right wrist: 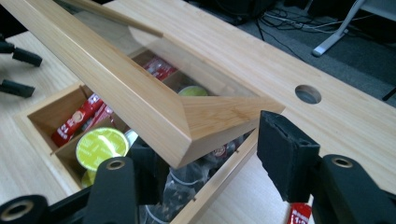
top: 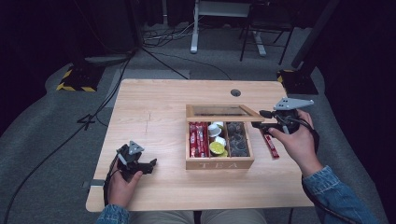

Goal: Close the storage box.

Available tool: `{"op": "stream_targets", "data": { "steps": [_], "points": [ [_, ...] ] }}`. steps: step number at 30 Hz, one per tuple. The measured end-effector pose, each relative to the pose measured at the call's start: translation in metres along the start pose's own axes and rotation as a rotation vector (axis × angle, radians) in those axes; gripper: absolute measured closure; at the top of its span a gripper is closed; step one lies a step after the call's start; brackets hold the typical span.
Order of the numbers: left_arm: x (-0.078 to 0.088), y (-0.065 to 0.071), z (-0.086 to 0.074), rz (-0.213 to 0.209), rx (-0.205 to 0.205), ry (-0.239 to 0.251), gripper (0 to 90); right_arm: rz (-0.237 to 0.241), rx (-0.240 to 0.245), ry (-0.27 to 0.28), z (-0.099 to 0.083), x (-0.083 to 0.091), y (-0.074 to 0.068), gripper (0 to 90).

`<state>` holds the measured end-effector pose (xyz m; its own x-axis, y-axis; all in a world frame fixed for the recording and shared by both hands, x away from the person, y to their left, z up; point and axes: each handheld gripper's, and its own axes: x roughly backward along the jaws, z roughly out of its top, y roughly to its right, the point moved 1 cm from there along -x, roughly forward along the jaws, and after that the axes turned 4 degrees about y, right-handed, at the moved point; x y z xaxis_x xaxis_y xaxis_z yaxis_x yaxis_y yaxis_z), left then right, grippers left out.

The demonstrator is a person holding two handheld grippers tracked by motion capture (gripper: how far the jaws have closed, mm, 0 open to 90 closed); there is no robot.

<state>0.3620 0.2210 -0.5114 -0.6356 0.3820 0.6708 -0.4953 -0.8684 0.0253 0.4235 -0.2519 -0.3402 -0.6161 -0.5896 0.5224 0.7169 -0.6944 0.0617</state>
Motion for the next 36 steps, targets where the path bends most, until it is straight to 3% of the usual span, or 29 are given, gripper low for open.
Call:
{"op": "stream_targets", "data": {
  "steps": [11, 36],
  "points": [
    [0.0, 0.0, 0.0, 0.0, -0.002, -0.001, 14.8, 0.0, 0.044, -0.045, -0.018, -0.001, -0.012, 45.6],
    [0.0, 0.0, 0.0, -0.001, -0.002, -0.002, 14.8, 0.037, 0.034, -0.141, -0.063, -0.014, -0.027, 45.6]
  ]
}}
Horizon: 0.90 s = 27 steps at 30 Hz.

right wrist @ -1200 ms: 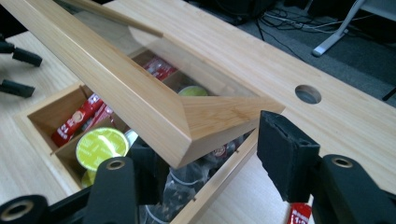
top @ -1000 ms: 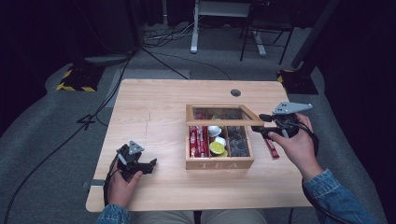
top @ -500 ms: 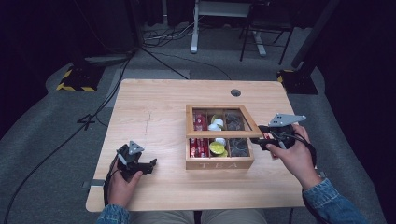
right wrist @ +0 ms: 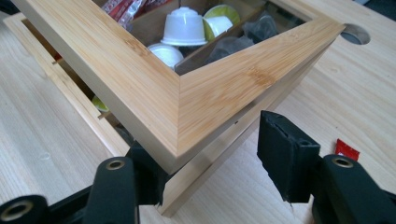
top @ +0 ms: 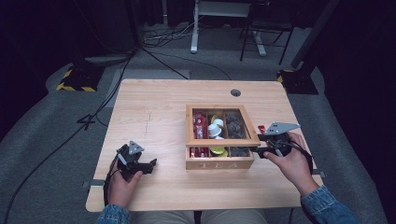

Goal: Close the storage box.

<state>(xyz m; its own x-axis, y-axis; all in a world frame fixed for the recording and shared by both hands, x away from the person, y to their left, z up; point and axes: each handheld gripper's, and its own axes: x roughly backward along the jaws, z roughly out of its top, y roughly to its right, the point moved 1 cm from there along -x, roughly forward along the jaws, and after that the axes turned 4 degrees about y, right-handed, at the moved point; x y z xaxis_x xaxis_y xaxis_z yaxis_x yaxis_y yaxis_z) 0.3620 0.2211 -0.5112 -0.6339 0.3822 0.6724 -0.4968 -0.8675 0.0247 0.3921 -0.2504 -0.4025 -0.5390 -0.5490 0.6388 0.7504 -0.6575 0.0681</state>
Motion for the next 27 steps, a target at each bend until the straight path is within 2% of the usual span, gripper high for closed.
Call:
{"op": "stream_targets", "data": {
  "steps": [7, 13, 21, 27],
  "points": [
    [0.0, 0.0, 0.0, 0.0, 0.0, 0.001, 14.8, 0.009, -0.004, -0.029, -0.006, -0.003, -0.002, 45.6],
    [0.0, 0.0, 0.0, -0.001, 0.001, 0.0, 14.8, 0.043, -0.017, -0.061, -0.011, -0.002, -0.006, 44.9],
    [0.0, 0.0, 0.0, 0.002, 0.002, 0.001, 14.8, 0.061, -0.025, -0.102, -0.019, -0.007, -0.008, 44.6],
    [0.0, 0.0, 0.0, 0.003, 0.001, 0.001, 14.8, 0.069, -0.029, -0.11, -0.02, -0.007, -0.008, 44.5]
  ]
}}
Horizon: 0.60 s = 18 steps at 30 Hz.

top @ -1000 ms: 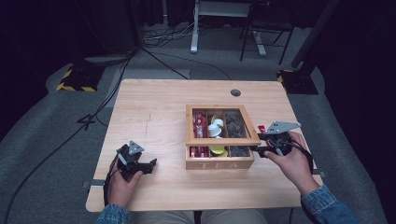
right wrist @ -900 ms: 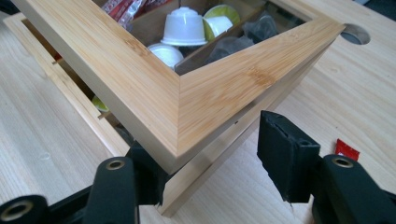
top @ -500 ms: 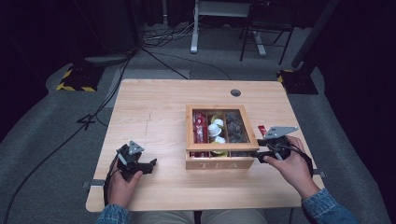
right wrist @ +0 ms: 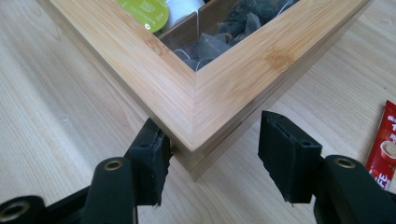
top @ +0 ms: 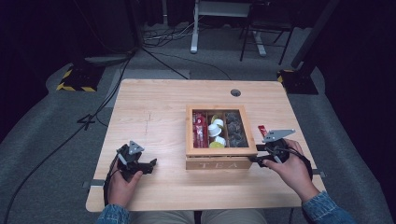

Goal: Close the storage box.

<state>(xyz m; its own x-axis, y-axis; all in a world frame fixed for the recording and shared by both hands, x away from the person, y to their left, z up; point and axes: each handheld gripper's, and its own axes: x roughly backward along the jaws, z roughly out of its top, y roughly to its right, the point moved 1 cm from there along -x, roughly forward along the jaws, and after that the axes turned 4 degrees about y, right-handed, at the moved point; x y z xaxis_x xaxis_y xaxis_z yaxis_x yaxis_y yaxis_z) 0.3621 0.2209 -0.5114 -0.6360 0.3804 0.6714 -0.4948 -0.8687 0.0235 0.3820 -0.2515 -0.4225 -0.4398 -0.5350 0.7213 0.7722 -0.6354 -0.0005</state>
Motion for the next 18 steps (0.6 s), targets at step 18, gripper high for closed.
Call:
{"op": "stream_targets", "data": {
  "steps": [18],
  "points": [
    [-0.0001, -0.0003, 0.0002, 0.003, -0.005, -0.001, 14.8, 0.02, -0.019, -0.053, -0.0082, -0.0046, -0.0027, 37.3]
  ]
}}
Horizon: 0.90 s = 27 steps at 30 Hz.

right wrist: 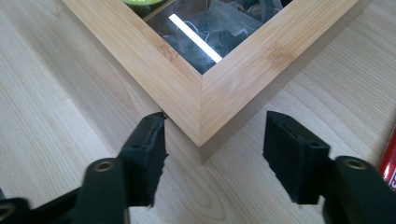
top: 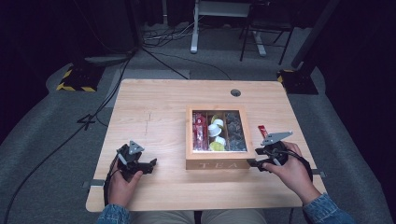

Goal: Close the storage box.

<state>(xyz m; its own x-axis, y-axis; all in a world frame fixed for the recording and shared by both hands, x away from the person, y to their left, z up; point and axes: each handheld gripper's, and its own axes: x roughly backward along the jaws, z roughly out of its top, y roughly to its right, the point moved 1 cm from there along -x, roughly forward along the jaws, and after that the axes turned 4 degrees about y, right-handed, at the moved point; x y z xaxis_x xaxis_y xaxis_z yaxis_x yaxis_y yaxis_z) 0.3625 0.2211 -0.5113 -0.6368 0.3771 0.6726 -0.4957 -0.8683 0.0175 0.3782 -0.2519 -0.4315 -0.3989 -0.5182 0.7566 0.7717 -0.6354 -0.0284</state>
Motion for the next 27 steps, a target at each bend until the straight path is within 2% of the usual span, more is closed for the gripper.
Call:
{"op": "stream_targets", "data": {
  "steps": [4, 9, 11, 12, 13, 16, 23, 24, 27],
  "points": [
    [0.0, 0.0, 0.0, 0.0, 0.001, 0.001, 14.8, -0.002, -0.003, 0.012, 0.001, 0.007, -0.002, 34.5],
    [0.0, 0.0, 0.0, 0.0, 0.0, 0.0, 14.8, -0.005, -0.018, 0.082, 0.002, 0.023, 0.003, 32.5],
    [0.0, 0.0, 0.0, -0.001, 0.001, 0.001, 14.8, -0.024, -0.031, 0.112, 0.001, 0.03, 0.008, 31.4],
    [0.0, 0.0, 0.0, -0.001, 0.001, 0.001, 14.8, -0.058, -0.044, 0.137, -0.002, 0.039, 0.015, 30.4],
    [0.0, 0.0, 0.0, 0.0, 0.0, 0.001, 14.8, -0.058, -0.044, 0.137, -0.002, 0.039, 0.015, 30.4],
    [0.0, 0.0, 0.0, 0.0, 0.0, 0.0, 14.9, -0.101, -0.077, 0.168, -0.008, 0.049, 0.027, 28.7],
    [0.0, 0.0, 0.0, 0.0, 0.001, 0.0, 14.8, -0.17, -0.13, 0.17, -0.03, 0.06, 0.054, 26.1],
    [0.0, 0.0, 0.0, 0.0, 0.001, 0.001, 14.9, -0.181, -0.146, 0.16, -0.038, 0.061, 0.061, 25.8],
    [0.0, 0.0, 0.0, 0.0, 0.001, 0.001, 14.8, -0.184, -0.154, 0.141, -0.046, 0.061, 0.068, 25.8]
  ]
}}
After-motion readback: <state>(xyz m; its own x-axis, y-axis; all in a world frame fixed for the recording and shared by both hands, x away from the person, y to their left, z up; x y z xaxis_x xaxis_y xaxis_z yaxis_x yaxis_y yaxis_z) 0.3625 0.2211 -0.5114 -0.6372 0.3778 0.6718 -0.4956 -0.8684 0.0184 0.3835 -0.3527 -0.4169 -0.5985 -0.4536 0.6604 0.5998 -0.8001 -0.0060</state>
